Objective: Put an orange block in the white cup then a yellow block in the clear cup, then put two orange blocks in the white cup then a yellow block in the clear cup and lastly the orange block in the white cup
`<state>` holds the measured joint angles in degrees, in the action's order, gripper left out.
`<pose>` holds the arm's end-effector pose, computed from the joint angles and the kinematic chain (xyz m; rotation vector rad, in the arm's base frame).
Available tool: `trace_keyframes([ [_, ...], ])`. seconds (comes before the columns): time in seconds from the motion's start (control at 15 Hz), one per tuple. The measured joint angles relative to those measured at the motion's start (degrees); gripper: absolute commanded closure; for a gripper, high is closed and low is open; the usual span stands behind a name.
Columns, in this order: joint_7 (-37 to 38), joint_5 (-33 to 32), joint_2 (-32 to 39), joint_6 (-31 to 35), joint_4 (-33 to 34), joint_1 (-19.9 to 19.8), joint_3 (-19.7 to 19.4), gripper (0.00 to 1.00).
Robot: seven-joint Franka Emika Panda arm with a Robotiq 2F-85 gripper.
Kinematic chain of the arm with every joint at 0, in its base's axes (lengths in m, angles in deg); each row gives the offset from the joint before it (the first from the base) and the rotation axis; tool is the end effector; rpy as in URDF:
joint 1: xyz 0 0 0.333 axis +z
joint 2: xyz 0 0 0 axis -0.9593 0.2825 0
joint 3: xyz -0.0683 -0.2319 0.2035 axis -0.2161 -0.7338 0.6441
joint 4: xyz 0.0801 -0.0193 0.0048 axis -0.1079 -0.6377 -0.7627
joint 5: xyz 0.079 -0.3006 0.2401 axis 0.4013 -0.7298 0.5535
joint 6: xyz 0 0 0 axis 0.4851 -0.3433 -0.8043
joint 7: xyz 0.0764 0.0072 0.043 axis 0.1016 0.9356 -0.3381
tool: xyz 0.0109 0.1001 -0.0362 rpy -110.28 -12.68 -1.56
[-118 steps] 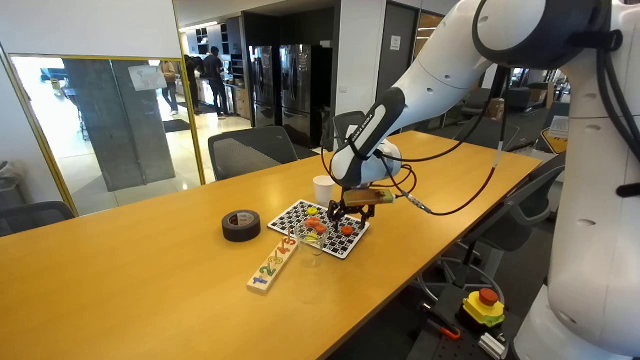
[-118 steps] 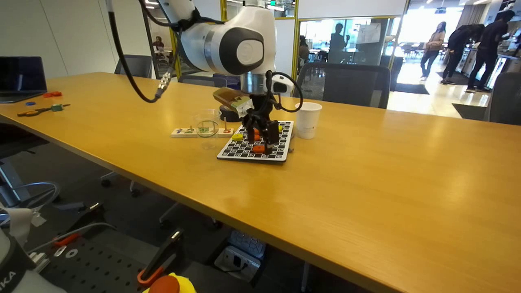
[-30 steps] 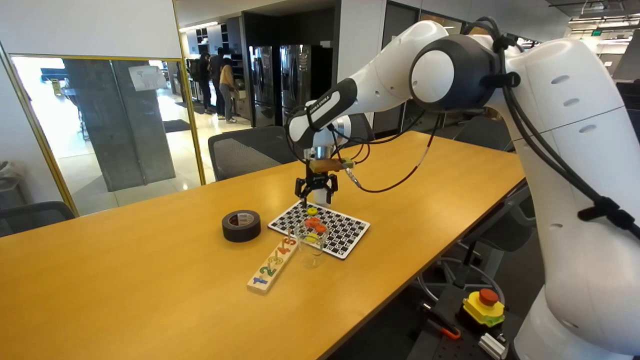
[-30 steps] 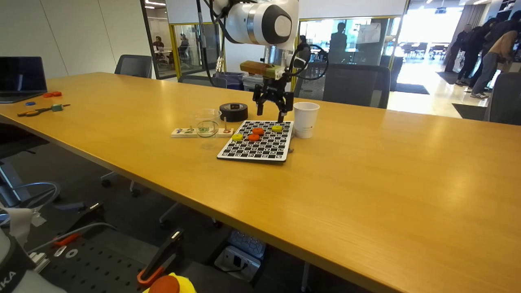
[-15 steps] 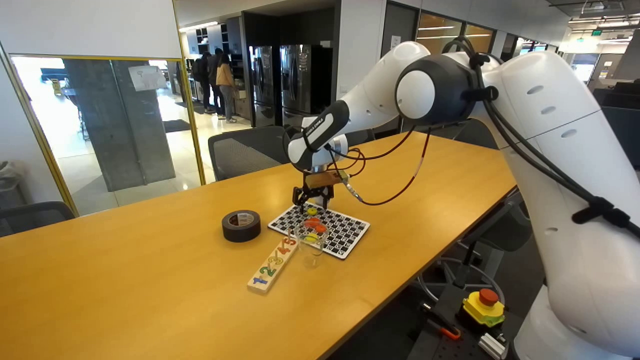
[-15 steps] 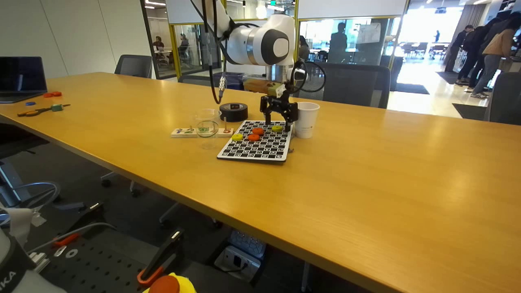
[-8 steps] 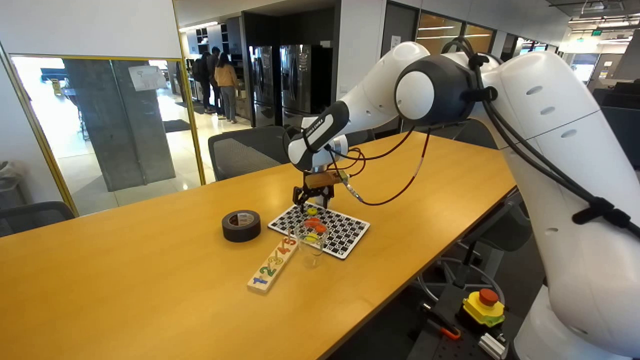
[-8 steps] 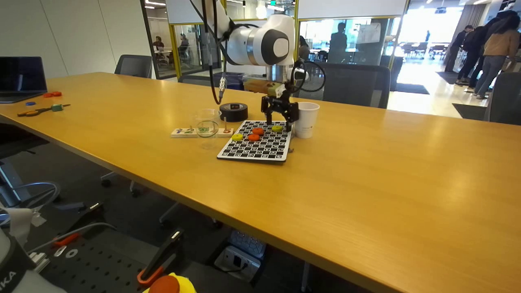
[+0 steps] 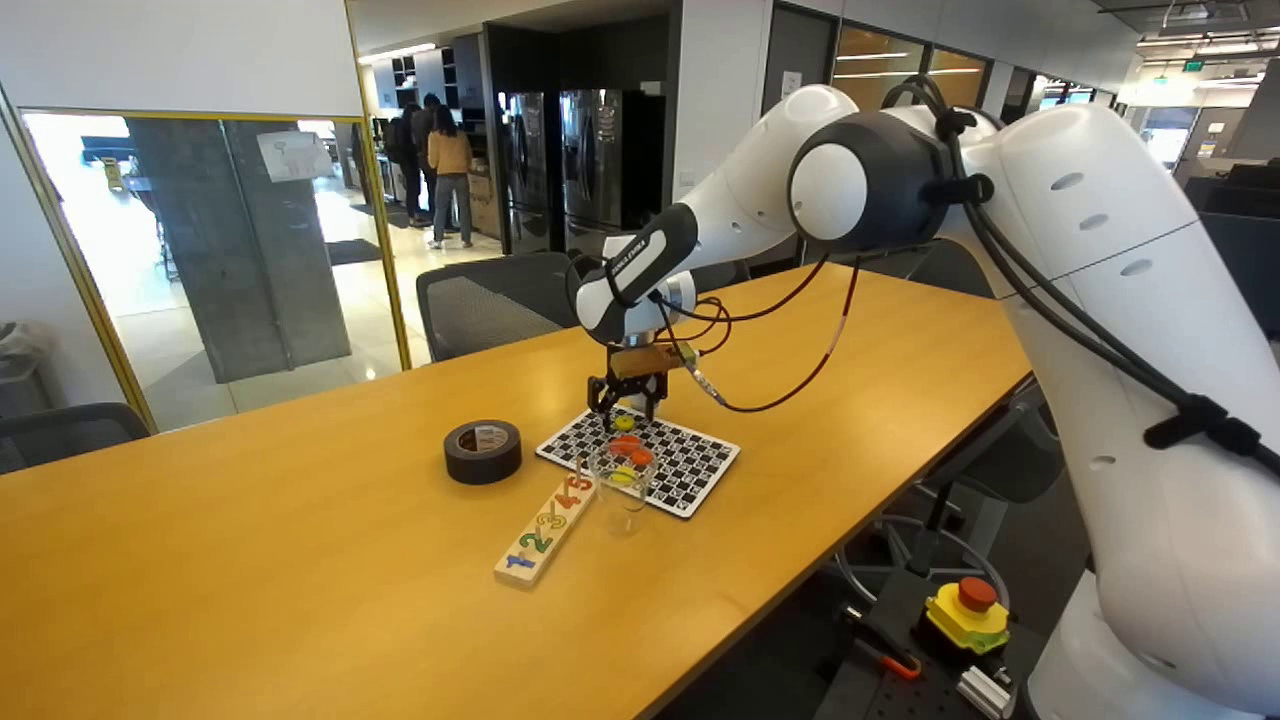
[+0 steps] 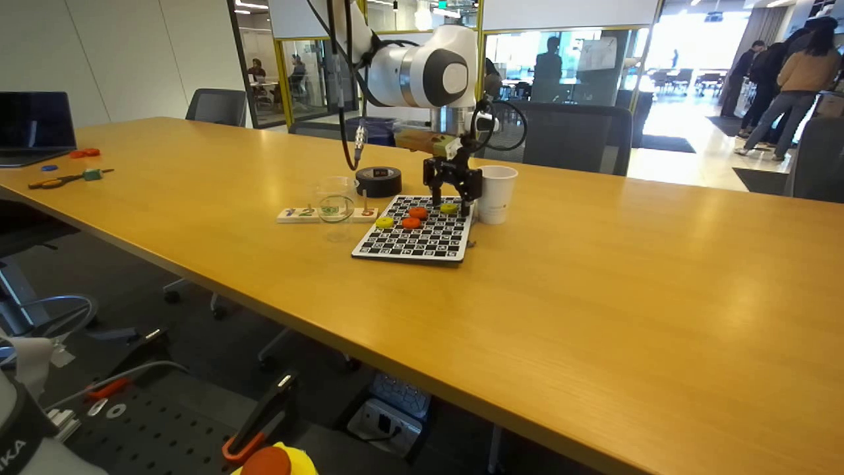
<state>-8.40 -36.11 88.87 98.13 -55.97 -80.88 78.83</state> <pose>0.6775 -0.1578 0.2323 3.0351 -0.6359 0.0274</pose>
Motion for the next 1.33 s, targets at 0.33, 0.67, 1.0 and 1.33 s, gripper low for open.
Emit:
trace_keyframes([
  [0.33, 0.1, 0.0, -0.1, -0.1, 0.6, 0.0, -0.1, 0.79],
  [0.67, 0.2, 0.0, -0.2, -0.8, 1.0, 0.1, -0.1, 0.77],
  [1.0, 1.2, 0.0, -3.1, -0.7, -0.8, 1.5, -0.1, 0.77],
  [1.33, 5.6, -1.2, -14.1, -0.1, -9.1, 4.4, -0.3, 0.77],
])
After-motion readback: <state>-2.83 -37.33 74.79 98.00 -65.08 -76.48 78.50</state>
